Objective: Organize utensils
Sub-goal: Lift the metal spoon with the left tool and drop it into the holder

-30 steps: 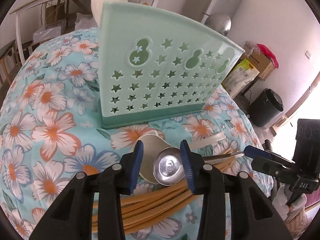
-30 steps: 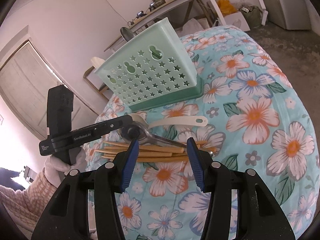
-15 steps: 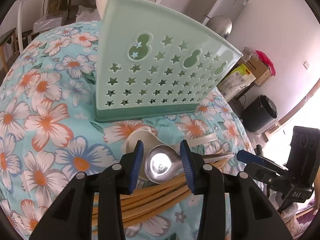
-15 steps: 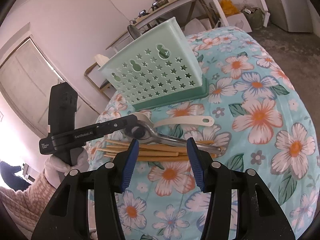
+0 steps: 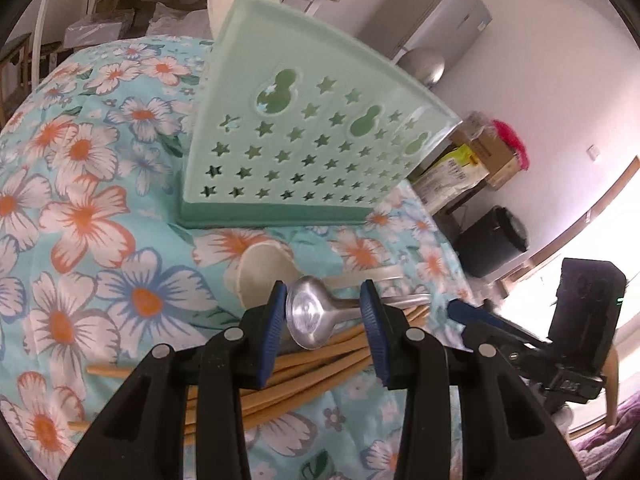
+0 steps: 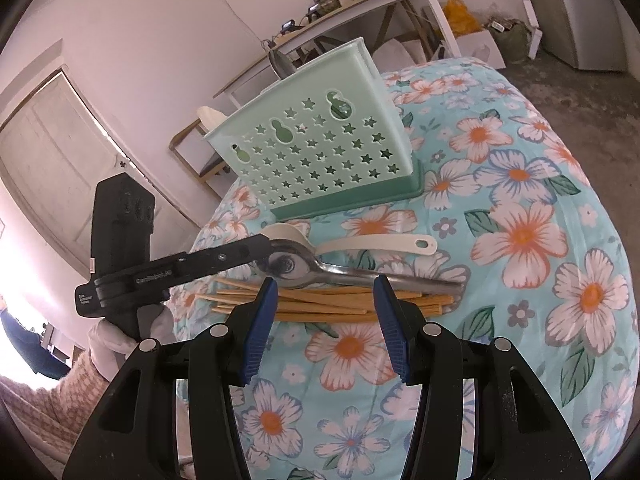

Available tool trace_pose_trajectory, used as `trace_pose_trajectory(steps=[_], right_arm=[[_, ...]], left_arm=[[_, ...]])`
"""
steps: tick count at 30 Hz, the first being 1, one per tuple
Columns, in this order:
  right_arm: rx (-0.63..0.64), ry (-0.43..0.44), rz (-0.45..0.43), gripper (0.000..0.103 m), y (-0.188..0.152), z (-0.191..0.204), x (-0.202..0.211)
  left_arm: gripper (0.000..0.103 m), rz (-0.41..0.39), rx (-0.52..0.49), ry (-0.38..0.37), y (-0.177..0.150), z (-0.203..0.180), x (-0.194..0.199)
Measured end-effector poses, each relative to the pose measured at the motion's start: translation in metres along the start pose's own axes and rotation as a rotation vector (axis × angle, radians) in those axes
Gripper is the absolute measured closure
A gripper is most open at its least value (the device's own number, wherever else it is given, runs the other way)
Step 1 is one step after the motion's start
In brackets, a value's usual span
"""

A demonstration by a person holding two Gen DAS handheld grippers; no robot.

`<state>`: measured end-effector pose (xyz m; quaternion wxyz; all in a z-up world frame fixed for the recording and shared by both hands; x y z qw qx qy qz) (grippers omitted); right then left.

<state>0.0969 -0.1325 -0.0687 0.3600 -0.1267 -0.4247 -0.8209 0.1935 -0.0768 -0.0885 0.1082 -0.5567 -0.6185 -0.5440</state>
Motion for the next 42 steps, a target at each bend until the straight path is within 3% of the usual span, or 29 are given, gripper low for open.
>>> trace_pose_trajectory(steps=[18, 25, 34, 38, 42], right_arm=[[-0.028, -0.037, -0.012, 0.055, -0.002, -0.009, 0.008], [-0.037, -0.037, -0.014, 0.055, -0.005, -0.012, 0.007], [-0.047, -0.030, -0.015, 0.055, -0.007, -0.017, 0.002], [-0.059, -0.014, -0.001, 0.055, -0.008, -0.021, -0.006], [-0.048, 0.013, -0.007, 0.055, -0.006, -0.017, -0.010]], left_arm=[[0.066, -0.055, -0.039, -0.130, -0.024, -0.014, 0.024], [0.066, -0.076, -0.105, -0.074, -0.034, -0.019, 0.027], [0.066, -0.085, -0.073, -0.058, -0.015, -0.016, 0.025], [0.066, -0.028, -0.106, 0.026, -0.003, -0.015, 0.013], [0.066, 0.101, -0.106, 0.059, 0.003, -0.013, -0.006]])
Point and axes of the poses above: each gripper's, at about its wrist camera, not at the fingertips, and x roughly against the way its jaws point, z to its left, y to its top, the point moved 5 cm from there along -x, roughly the way its jaws point, and after that the axes turned 10 degrees about y, right-handed, at the moved point
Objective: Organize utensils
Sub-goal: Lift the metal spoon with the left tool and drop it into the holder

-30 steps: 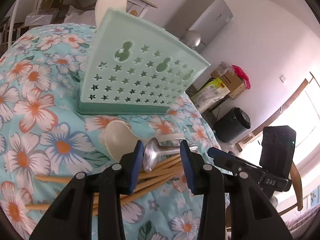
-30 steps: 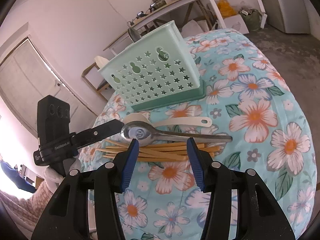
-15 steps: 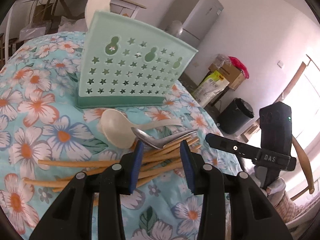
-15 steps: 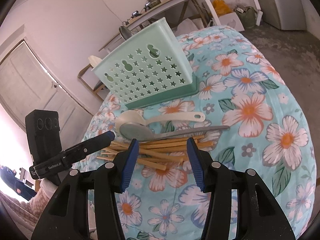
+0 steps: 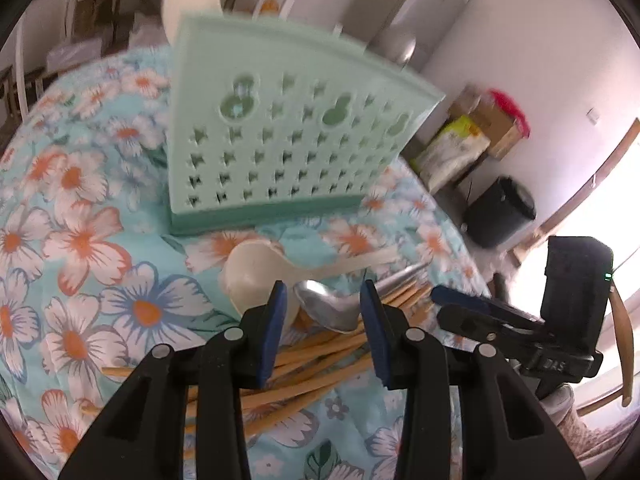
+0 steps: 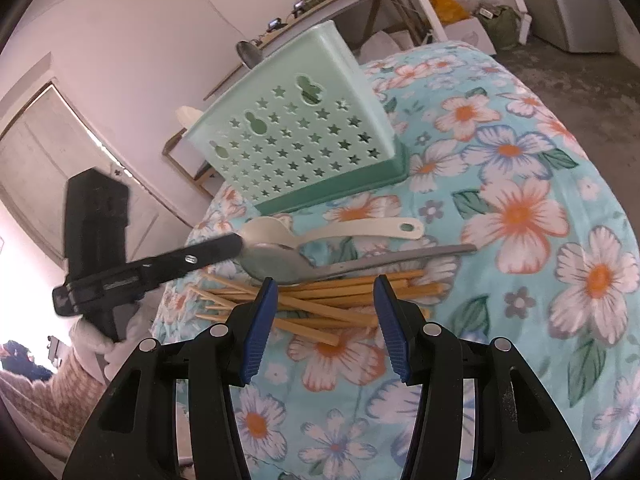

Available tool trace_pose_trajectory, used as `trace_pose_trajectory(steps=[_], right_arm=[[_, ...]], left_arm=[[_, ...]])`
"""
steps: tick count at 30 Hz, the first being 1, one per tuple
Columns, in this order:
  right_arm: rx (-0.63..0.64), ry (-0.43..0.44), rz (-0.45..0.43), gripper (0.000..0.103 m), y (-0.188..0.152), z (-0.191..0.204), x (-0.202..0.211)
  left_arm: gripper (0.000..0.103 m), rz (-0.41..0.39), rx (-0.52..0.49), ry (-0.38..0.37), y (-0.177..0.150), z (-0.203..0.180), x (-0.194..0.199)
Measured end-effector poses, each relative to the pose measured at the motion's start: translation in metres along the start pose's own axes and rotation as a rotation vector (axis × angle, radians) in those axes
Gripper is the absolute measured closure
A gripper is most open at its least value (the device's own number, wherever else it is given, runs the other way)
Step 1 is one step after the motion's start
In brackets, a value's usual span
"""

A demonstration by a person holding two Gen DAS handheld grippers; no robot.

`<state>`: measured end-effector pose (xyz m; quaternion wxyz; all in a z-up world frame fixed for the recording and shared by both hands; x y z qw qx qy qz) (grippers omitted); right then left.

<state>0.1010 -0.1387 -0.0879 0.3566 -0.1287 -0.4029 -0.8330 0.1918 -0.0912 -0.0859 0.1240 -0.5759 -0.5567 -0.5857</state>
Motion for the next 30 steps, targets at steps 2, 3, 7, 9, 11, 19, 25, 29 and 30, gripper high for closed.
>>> trace_pose_trajectory(steps=[2, 3, 7, 9, 11, 19, 25, 29, 30], right_arm=[[-0.004, 0.018, -0.009, 0.055, 0.000, 0.000, 0.000], [-0.008, 0.024, -0.013, 0.055, 0.000, -0.001, 0.000], [-0.033, 0.052, -0.023, 0.055, -0.002, -0.007, 0.000], [-0.039, 0.058, -0.024, 0.055, -0.003, -0.010, 0.001], [-0.045, 0.067, -0.030, 0.055, -0.003, -0.012, 0.002], [-0.059, 0.086, -0.063, 0.054, -0.005, -0.018, 0.013], [-0.059, 0.089, -0.083, 0.054, -0.003, -0.020, 0.020], [-0.058, 0.085, -0.101, 0.056, -0.002, -0.020, 0.026], [-0.058, 0.082, -0.105, 0.058, -0.002, -0.020, 0.028]], left_arm=[[0.066, 0.064, 0.026, -0.004, 0.002, 0.002, -0.009], [0.066, 0.085, 0.043, -0.015, 0.002, 0.003, -0.011], [0.066, 0.167, 0.123, -0.038, 0.001, 0.008, -0.020], [0.066, 0.188, 0.136, -0.015, -0.001, 0.009, -0.025], [0.071, 0.195, 0.143, 0.020, -0.004, 0.006, -0.030], [0.089, 0.155, 0.196, 0.134, -0.008, 0.002, -0.032], [0.095, 0.047, 0.164, 0.162, -0.009, -0.010, -0.018], [0.099, -0.047, 0.111, 0.161, -0.001, -0.023, -0.002], [0.099, -0.074, 0.098, 0.158, 0.000, -0.026, 0.003]])
Point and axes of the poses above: each gripper's, at about its wrist camera, not at the fingertips, and x roughly against the way its jaws point, z to its left, y to its top, the point moved 5 cm from there along -x, roughly the way its jaws point, and after that the axes turned 10 degrees about y, right-handed, at the moved point
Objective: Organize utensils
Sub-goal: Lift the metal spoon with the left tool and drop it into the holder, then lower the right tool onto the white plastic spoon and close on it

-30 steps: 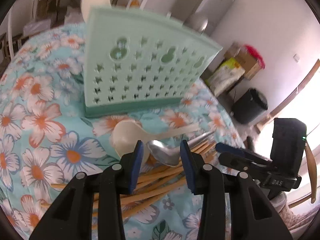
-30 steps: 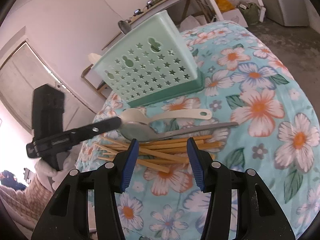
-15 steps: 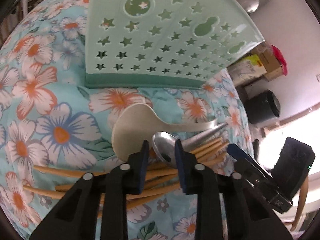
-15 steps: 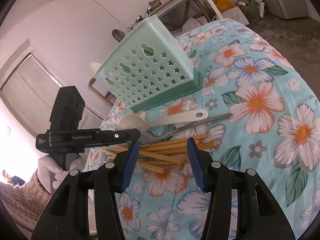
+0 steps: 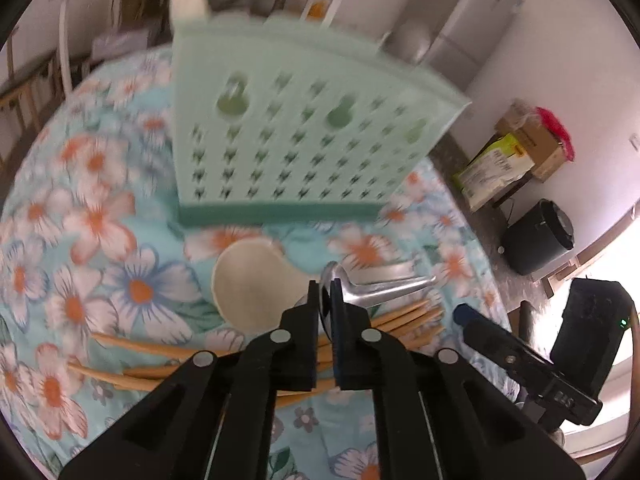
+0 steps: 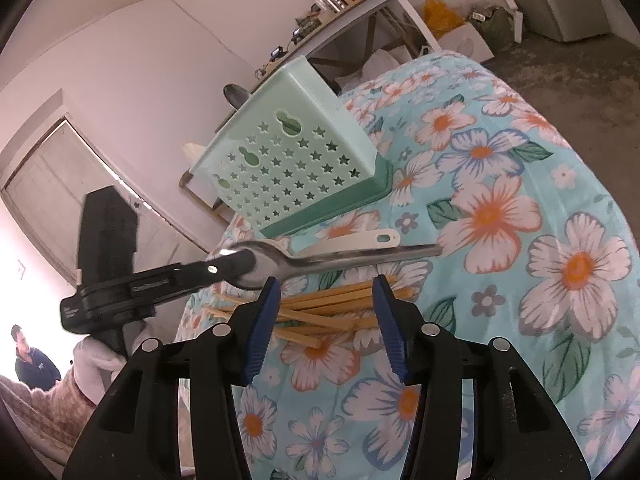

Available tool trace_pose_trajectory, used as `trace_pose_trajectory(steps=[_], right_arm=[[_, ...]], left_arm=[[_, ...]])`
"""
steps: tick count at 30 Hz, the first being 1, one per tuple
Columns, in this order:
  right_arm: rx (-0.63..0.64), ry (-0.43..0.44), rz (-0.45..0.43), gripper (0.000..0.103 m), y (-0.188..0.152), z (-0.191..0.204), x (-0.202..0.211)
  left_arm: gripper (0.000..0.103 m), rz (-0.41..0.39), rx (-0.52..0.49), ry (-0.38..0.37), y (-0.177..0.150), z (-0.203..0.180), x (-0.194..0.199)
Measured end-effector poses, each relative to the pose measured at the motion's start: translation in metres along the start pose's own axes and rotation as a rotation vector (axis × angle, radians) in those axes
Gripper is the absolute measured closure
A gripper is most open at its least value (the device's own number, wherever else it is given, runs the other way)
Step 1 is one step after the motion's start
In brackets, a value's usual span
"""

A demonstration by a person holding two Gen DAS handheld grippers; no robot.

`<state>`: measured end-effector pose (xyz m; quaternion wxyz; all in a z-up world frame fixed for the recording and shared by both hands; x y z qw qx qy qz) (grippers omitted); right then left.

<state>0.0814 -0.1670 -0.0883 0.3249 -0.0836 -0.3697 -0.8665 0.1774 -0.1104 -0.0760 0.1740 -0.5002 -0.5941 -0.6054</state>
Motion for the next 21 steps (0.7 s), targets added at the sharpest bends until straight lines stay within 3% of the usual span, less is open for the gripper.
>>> trace_pose_trajectory(steps=[7, 10, 18, 21], right_arm=[[0.021, -0.041, -0.034, 0.068, 0.004, 0.005, 0.014], [0.027, -0.065, -0.053, 0.072, 0.005, 0.008, 0.022], [0.093, -0.149, -0.124, 0.074, 0.015, 0.026, 0.048], [0.112, -0.176, -0.134, 0.074, 0.019, 0.030, 0.054]], left_arm=[[0.101, -0.156, -0.097, -0.008, 0.003, -0.017, 0.031], [0.101, -0.190, -0.093, -0.065, 0.004, -0.020, 0.045], [0.101, -0.244, -0.082, -0.206, -0.005, 0.000, 0.091], [0.101, -0.209, -0.104, -0.252, -0.016, 0.008, 0.099]])
Point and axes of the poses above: each gripper's, at about its wrist camera, not at the fingertips, and x roughly against the way its jaws point, z to its left, y to its top, the point moved 5 cm from there along -x, roughly the way its jaws point, and after that the axes turned 10 degrees about y, right-handed, at the moved point
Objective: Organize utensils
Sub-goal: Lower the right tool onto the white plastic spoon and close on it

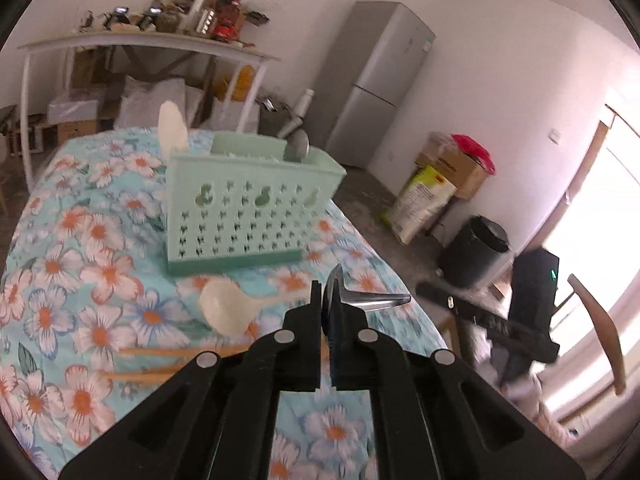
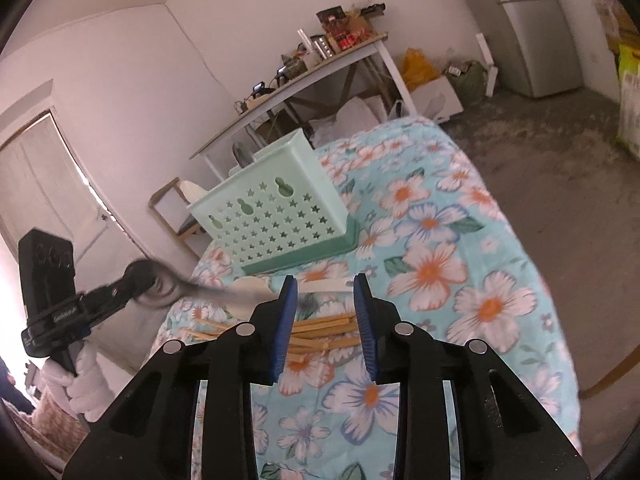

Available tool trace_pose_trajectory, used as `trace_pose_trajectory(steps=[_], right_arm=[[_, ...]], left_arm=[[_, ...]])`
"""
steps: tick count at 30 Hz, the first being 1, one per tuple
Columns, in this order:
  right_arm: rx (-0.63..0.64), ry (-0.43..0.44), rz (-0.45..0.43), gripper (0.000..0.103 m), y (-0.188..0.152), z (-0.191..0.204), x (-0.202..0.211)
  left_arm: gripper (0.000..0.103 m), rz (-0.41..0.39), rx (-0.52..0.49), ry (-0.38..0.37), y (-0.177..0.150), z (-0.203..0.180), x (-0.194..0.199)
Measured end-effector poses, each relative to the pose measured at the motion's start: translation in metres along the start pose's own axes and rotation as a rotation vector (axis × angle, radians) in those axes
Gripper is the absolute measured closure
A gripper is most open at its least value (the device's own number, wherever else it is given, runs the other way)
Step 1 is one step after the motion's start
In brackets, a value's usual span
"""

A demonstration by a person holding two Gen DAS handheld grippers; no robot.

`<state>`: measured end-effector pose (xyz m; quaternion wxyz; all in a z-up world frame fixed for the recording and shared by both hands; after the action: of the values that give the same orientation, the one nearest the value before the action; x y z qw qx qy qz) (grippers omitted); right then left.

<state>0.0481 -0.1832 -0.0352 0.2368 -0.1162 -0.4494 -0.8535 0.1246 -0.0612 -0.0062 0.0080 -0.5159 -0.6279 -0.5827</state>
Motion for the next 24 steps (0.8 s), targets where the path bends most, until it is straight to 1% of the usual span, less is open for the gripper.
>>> trace_pose_trajectory(steps=[3, 5, 8, 12, 14, 17, 20, 22, 24], right_arm=[[0.020, -0.005, 0.012, 0.073, 0.003, 0.005, -0.001], [0.032, 0.007, 0.028, 0.073, 0.004, 0.011, -0.007], [0.063, 0.034, 0.059, 0.072, 0.003, 0.027, -0.019], [0.113, 0.083, 0.123, 0.071, 0.001, 0.051, -0.042], [0.137, 0.111, 0.164, 0.070, 0.001, 0.063, -0.055], [0.180, 0.147, 0.229, 0.066, 0.003, 0.080, -0.078], [0.211, 0.182, 0.298, 0.064, 0.005, 0.095, -0.106], [0.232, 0.178, 0.346, 0.064, 0.003, 0.101, -0.126], [0.255, 0.168, 0.422, 0.063, -0.004, 0.107, -0.151]], left_arm=[[0.101, 0.040, 0.009, -0.028, -0.014, 0.008, 0.008], [0.101, 0.057, 0.027, -0.035, -0.022, 0.015, 0.011], [0.101, 0.091, 0.078, -0.030, -0.038, 0.032, 0.008], [0.101, 0.144, 0.159, -0.017, -0.054, 0.054, 0.001], [0.101, 0.172, 0.196, -0.003, -0.061, 0.065, -0.005], [0.101, 0.196, 0.228, 0.013, -0.069, 0.076, -0.010], [0.101, 0.205, 0.243, 0.027, -0.075, 0.083, -0.013], [0.101, 0.205, 0.251, 0.028, -0.077, 0.085, -0.015], [0.101, 0.206, 0.258, 0.030, -0.080, 0.086, -0.017]])
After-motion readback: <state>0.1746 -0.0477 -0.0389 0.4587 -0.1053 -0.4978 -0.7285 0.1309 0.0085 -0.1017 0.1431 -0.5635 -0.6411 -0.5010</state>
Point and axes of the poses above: each gripper's, at about its wrist camera, not at the fingertips, and x roughly against the way its jaws point, z to its left, y to its top, the point moved 5 cm from there along -x, roughly the way its jaws point, and after that the axes turned 10 degrees about y, right-handed, at the moved point
